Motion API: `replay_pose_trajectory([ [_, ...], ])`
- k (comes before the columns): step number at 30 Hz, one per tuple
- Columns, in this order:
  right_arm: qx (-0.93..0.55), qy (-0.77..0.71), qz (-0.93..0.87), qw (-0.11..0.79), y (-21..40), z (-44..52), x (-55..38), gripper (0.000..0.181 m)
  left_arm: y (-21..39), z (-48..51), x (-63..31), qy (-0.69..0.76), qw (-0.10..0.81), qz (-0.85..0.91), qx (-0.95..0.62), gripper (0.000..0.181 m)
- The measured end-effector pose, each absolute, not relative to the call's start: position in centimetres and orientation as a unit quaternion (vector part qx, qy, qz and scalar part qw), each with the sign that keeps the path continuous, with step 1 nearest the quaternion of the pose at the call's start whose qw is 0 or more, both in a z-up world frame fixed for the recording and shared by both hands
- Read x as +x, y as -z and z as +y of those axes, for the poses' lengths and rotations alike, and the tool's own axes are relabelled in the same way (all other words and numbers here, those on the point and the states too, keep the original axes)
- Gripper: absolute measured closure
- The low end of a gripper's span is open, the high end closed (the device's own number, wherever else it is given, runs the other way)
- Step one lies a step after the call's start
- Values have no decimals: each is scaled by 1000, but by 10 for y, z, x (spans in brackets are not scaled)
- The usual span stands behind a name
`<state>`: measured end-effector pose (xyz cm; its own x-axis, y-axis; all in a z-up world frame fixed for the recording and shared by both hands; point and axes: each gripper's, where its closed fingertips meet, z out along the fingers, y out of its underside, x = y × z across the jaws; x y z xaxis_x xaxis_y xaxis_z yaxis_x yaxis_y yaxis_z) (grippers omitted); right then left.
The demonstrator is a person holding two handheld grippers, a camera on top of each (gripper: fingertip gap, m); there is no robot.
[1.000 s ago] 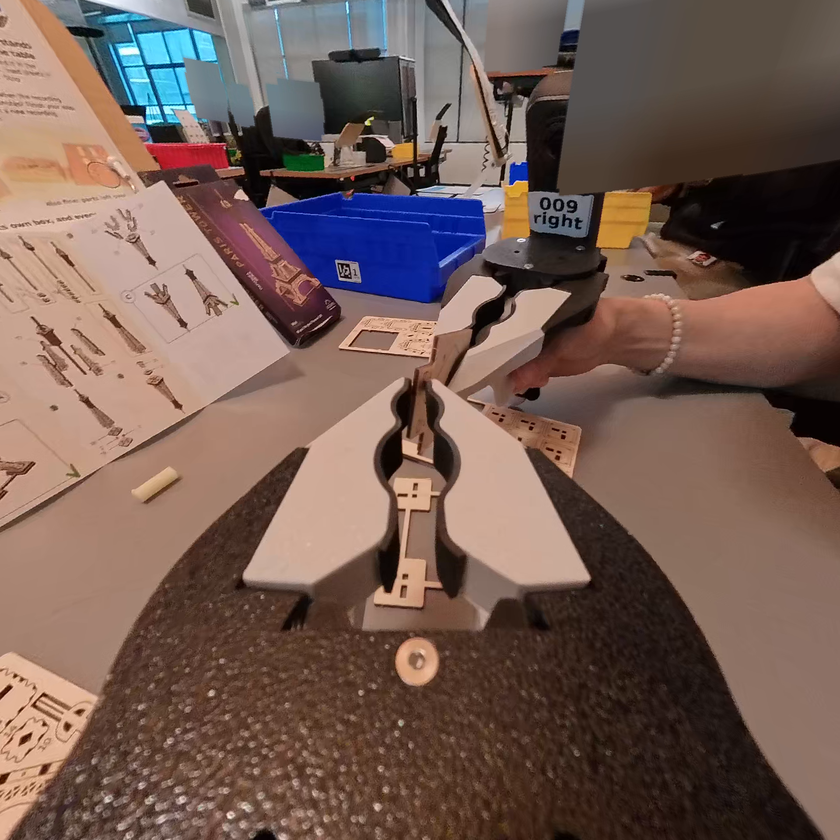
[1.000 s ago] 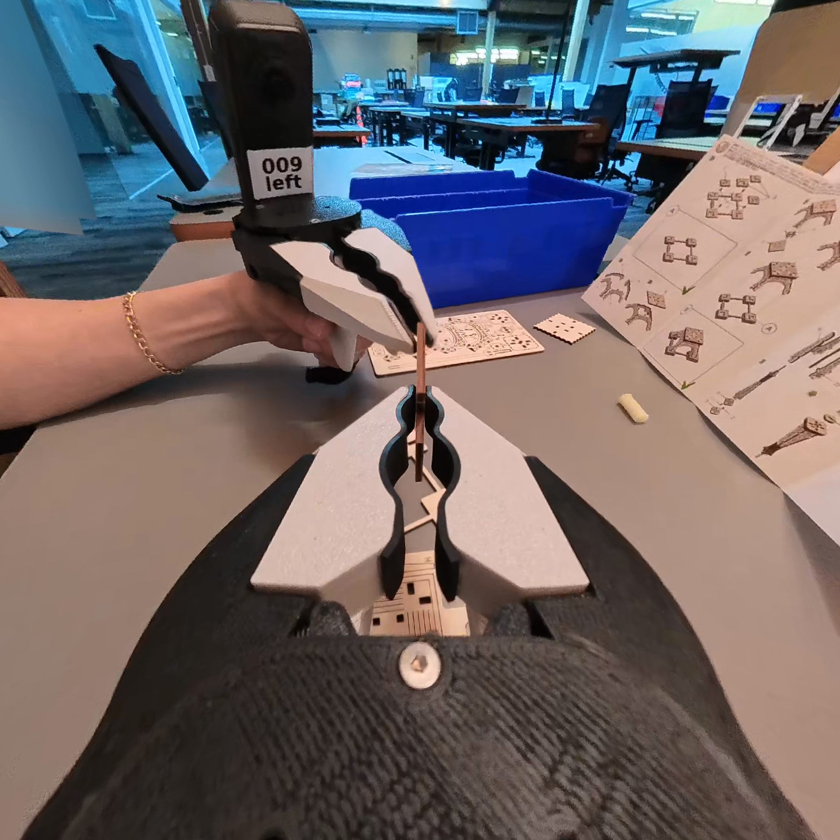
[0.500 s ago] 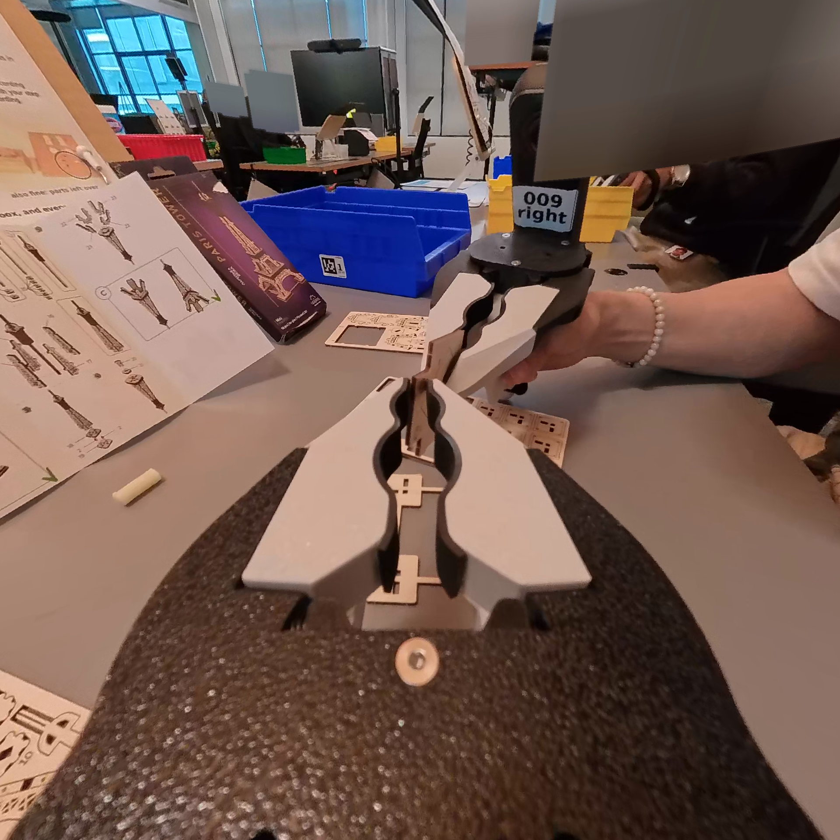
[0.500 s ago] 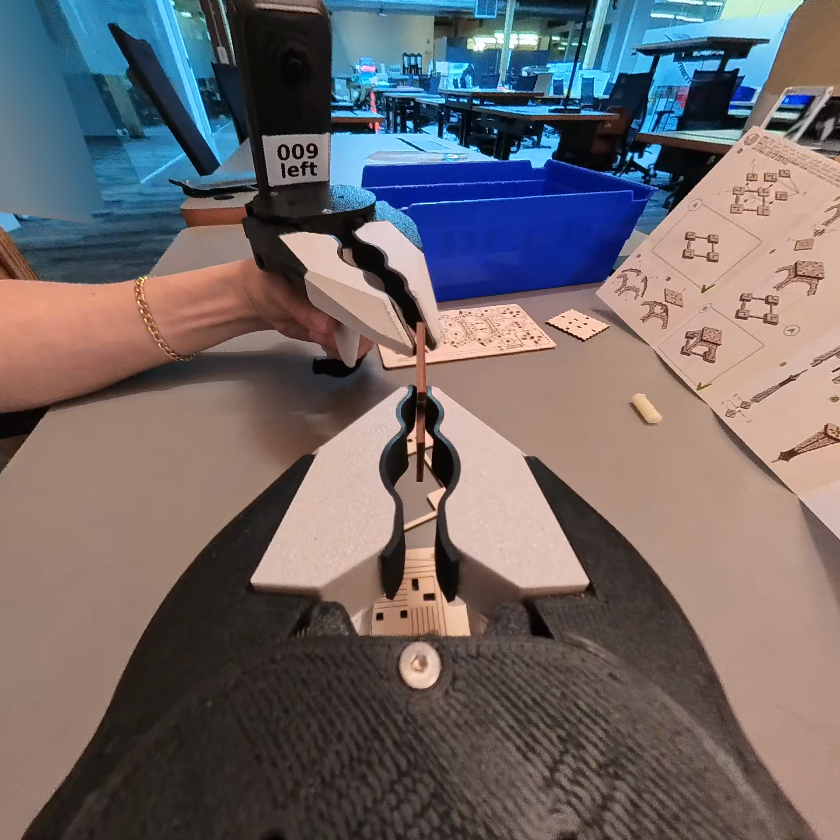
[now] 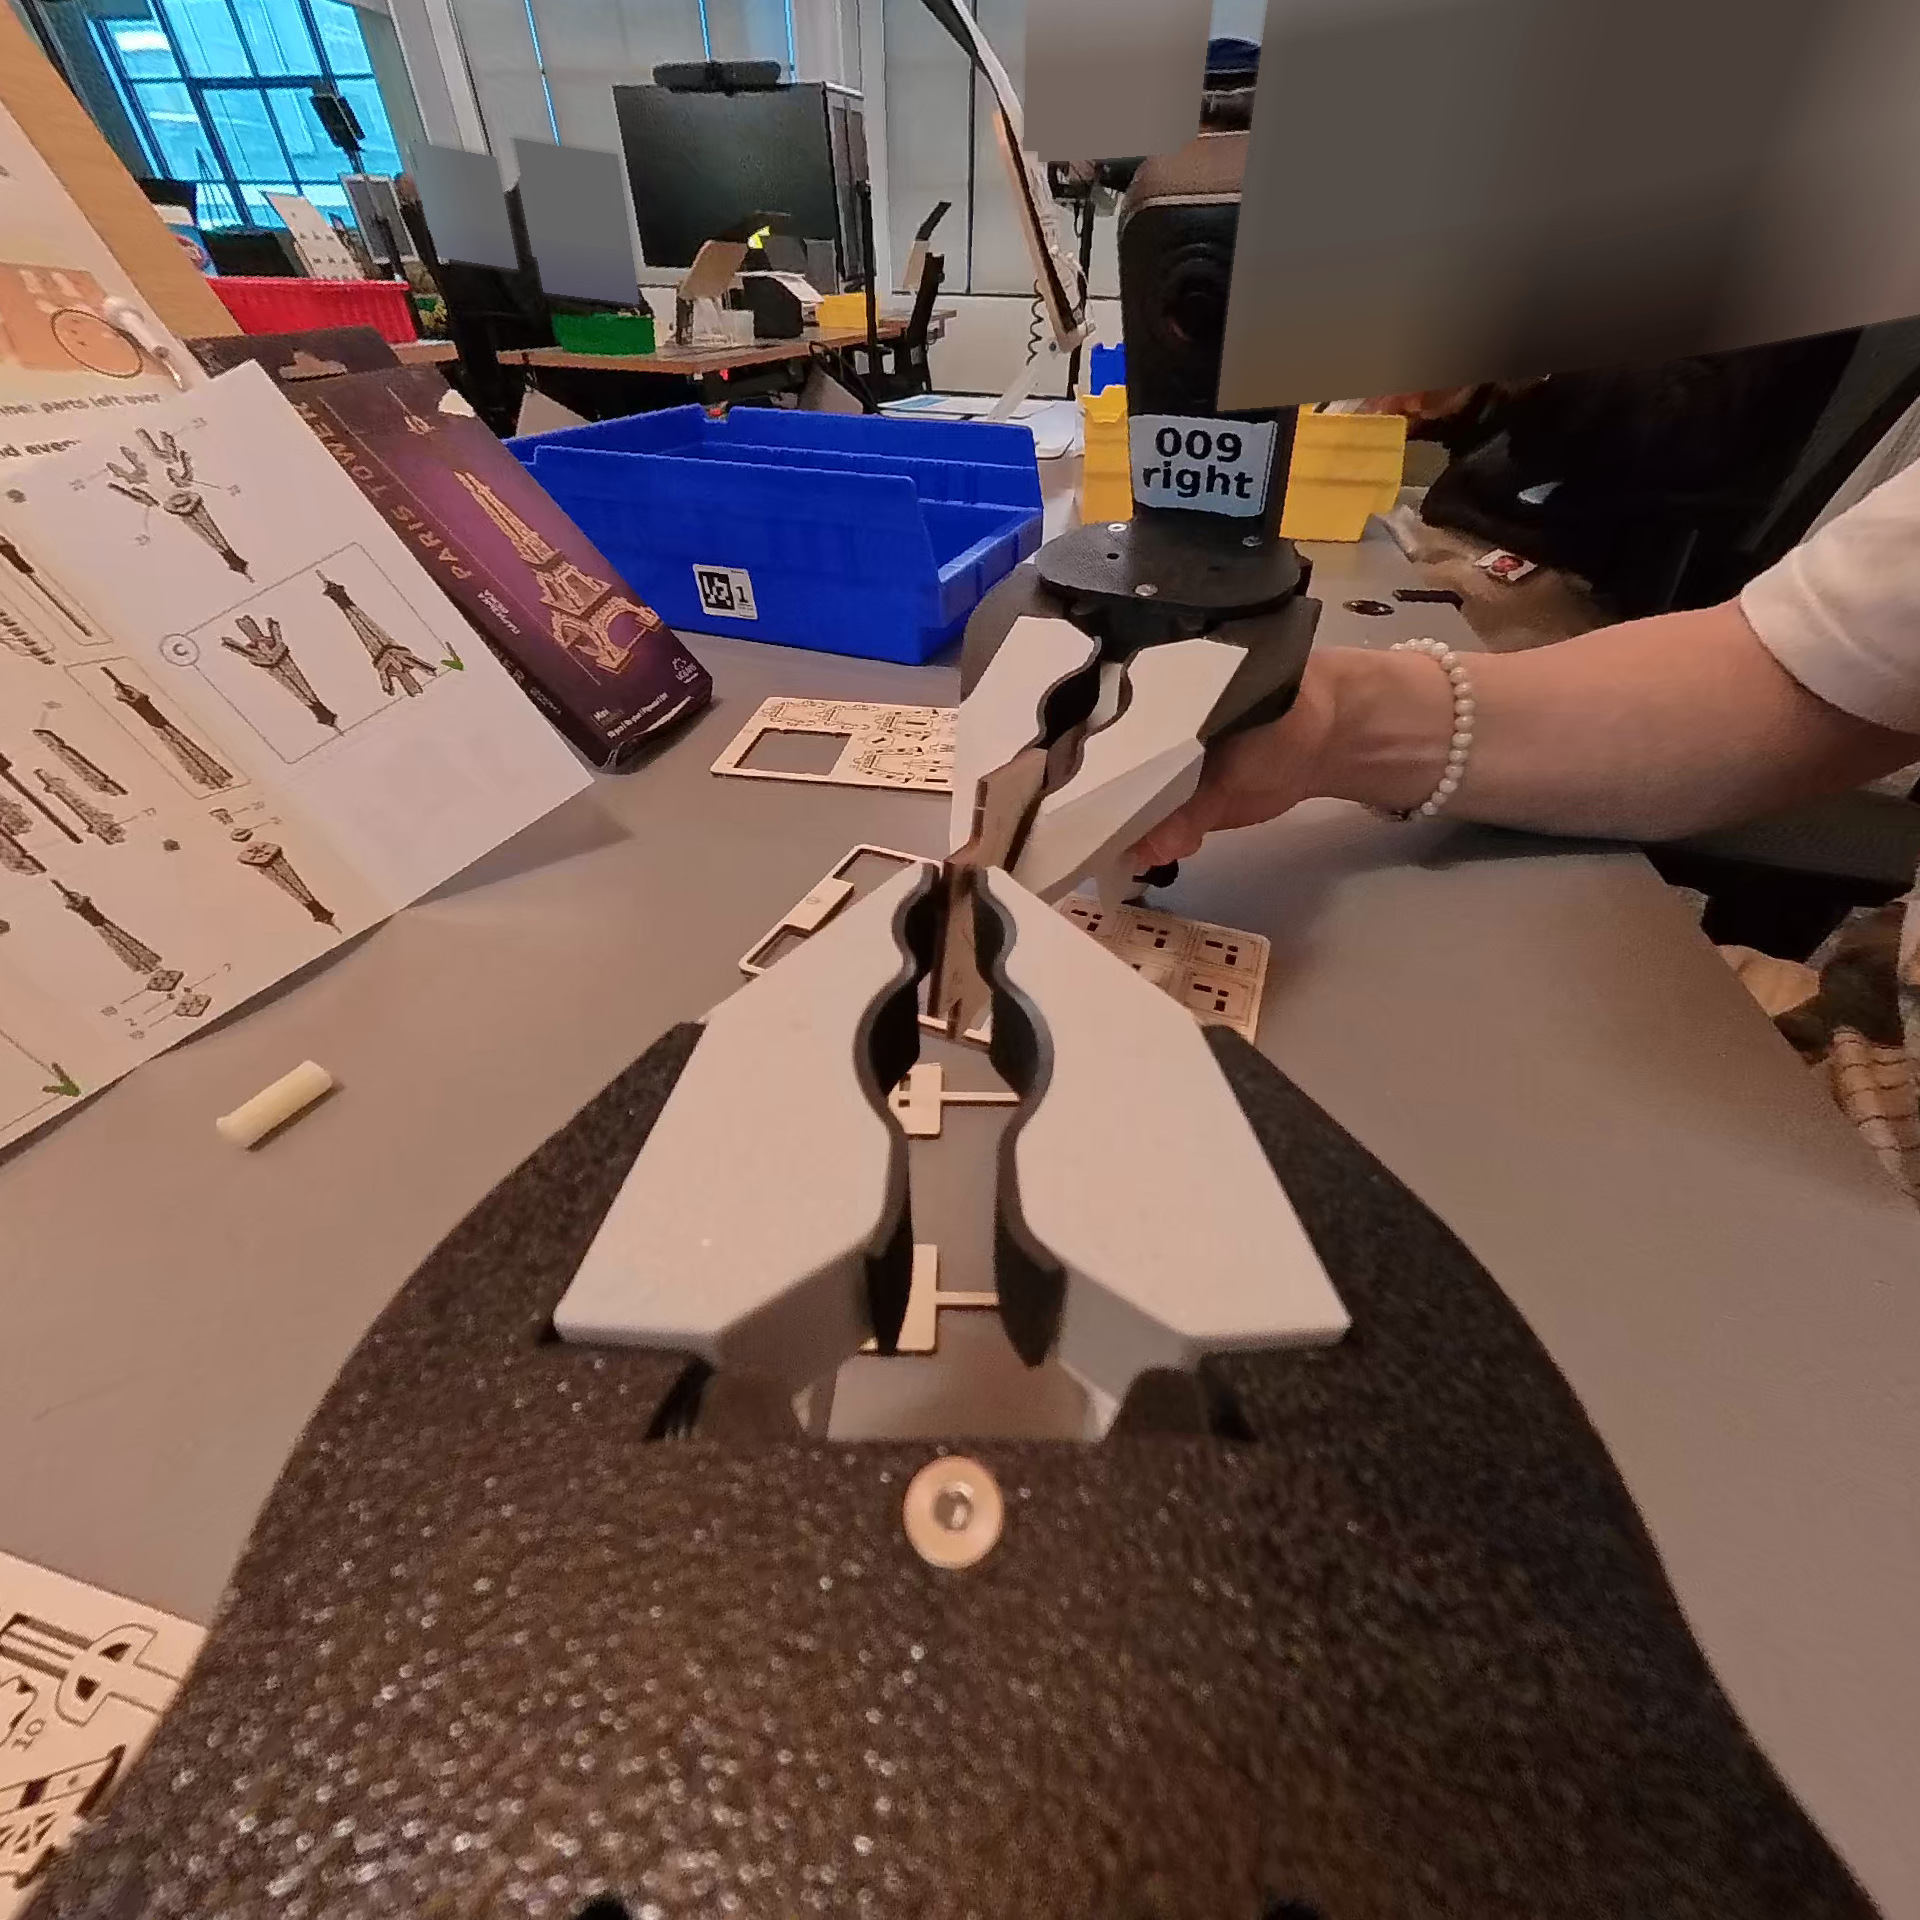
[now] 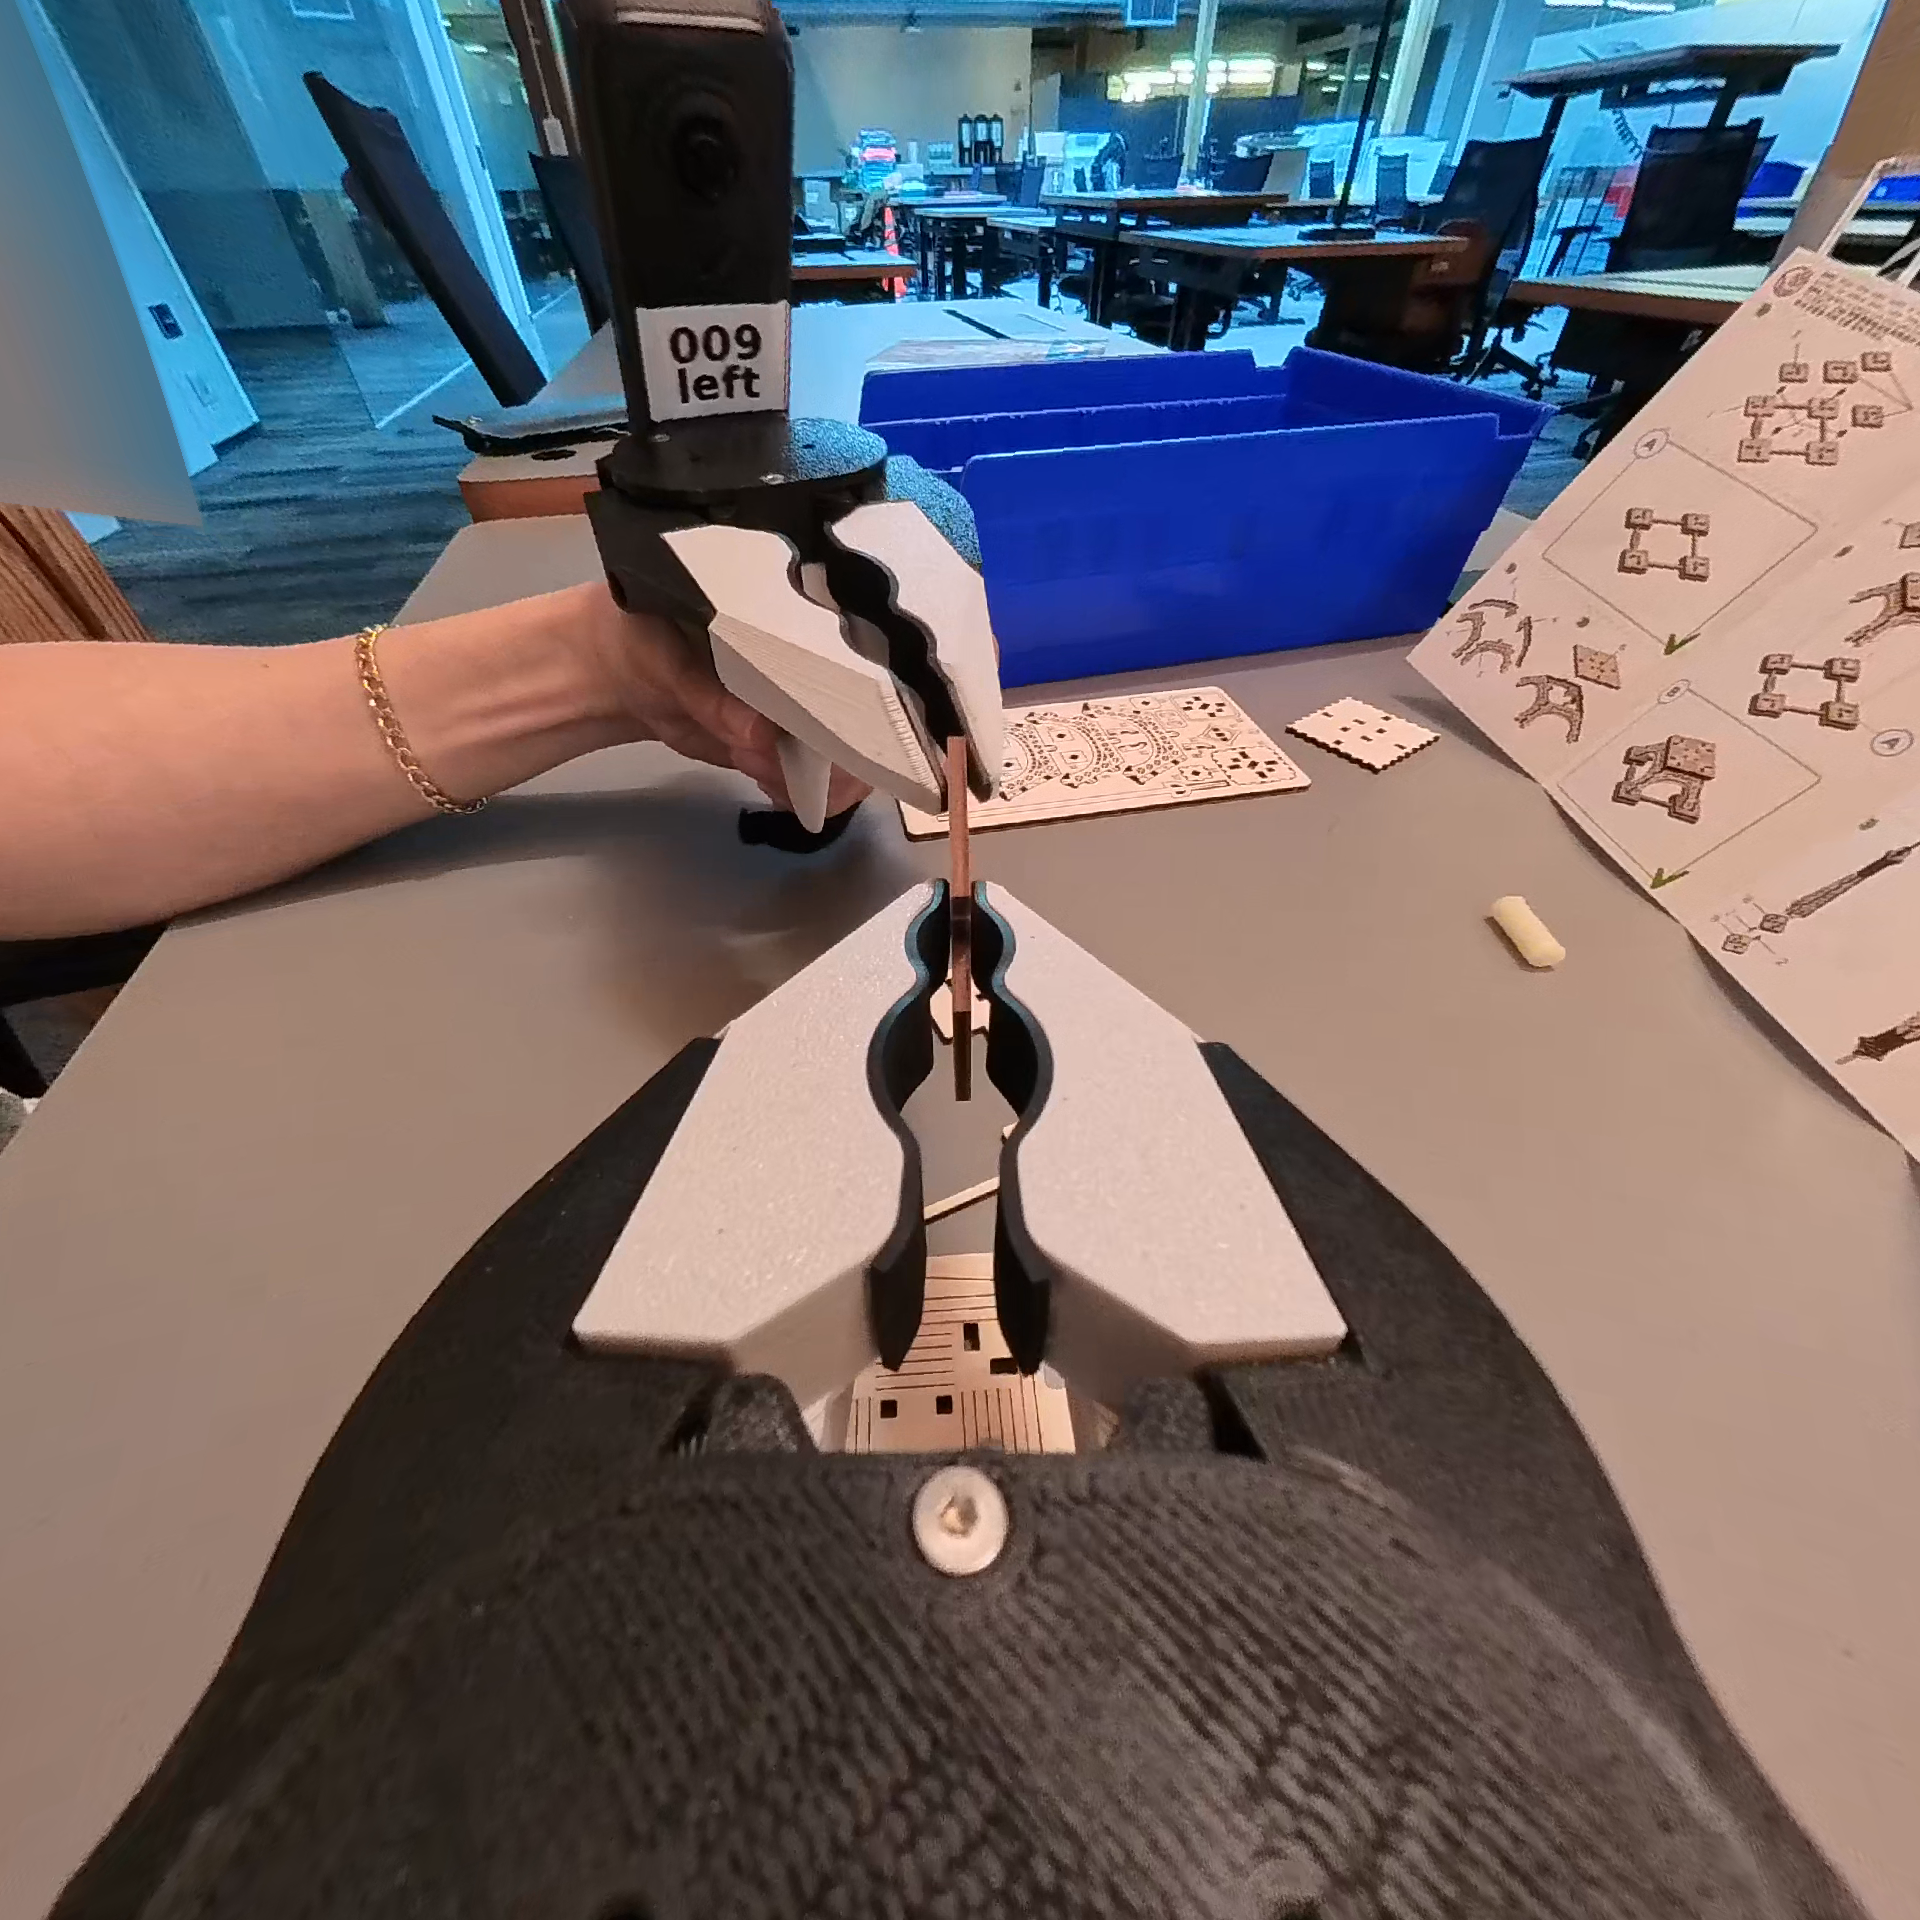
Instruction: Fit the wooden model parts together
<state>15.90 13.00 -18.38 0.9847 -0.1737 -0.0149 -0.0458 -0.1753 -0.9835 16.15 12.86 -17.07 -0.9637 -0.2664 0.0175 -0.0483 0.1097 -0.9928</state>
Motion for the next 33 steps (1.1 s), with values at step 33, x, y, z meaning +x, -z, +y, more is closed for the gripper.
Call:
replay_pose_trajectory([
  [33,-778,58,70,622,190,130,160,181,176,130,164,640,98,755,-104,180],
])
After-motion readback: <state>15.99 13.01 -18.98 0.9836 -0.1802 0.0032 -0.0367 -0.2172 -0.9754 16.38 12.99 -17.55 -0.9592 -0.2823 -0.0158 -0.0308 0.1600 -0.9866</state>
